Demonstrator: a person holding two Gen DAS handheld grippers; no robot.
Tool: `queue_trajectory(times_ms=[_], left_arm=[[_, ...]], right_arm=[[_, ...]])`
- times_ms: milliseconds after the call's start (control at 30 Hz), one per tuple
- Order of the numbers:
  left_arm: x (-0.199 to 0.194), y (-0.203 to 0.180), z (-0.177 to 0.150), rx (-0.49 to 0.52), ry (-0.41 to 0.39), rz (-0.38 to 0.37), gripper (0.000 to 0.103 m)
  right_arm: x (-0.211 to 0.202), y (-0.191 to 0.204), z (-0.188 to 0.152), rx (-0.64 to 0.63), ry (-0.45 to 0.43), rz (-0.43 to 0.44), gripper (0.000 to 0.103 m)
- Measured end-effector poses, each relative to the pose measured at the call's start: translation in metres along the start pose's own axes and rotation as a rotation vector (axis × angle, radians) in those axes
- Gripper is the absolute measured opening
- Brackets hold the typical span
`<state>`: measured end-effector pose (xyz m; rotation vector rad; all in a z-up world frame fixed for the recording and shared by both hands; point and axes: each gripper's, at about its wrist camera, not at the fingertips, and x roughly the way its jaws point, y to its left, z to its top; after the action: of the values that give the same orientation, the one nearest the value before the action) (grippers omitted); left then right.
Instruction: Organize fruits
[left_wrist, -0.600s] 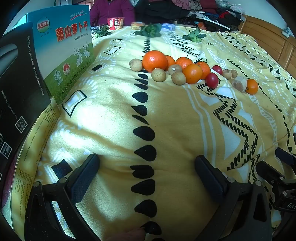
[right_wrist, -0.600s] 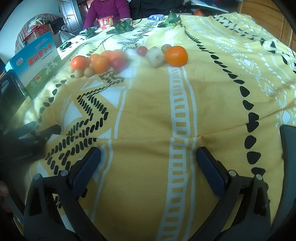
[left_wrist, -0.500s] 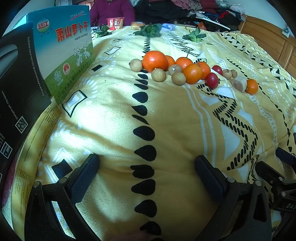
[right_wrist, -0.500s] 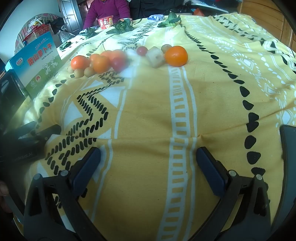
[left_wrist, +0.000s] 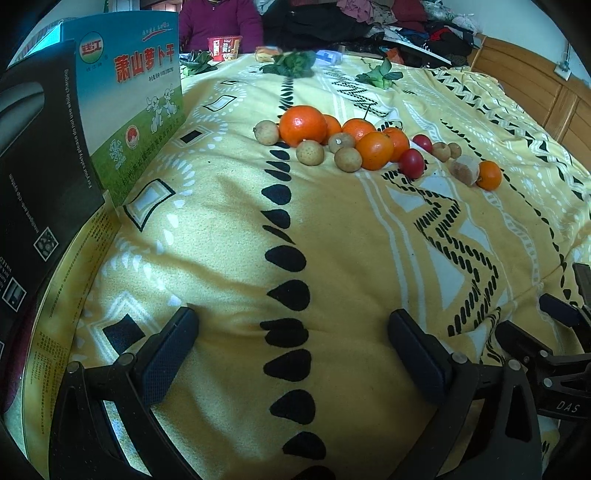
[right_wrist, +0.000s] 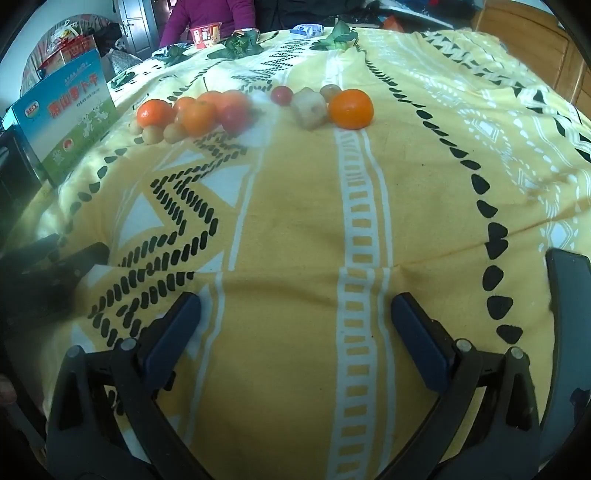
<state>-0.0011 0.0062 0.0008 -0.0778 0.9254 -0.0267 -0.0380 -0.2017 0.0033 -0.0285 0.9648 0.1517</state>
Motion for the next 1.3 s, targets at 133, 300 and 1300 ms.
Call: queue_trajectory(times_ms=[133, 300, 1300], left_arm=[[0.0033, 0.0031, 0.0016, -0.010, -0.006, -0.014, 0.103], [-0.0058, 0.0067, -0.0029, -0.031, -0.017, -0.046, 0.103], [-0.0032, 0.0092, -0.0006, -0.044, -0.029, -0.061, 0.103]], right_arm=[[-0.0001, 0.0014, -0.0002, 0.002, 0.002, -0.001, 0.103], [0.0000, 0.0010, 0.0002, 0.003, 0.004, 0.000, 0.103], [0.0009, -0.0003, 0.0000, 0.003, 0.006, 0.001, 0.103]])
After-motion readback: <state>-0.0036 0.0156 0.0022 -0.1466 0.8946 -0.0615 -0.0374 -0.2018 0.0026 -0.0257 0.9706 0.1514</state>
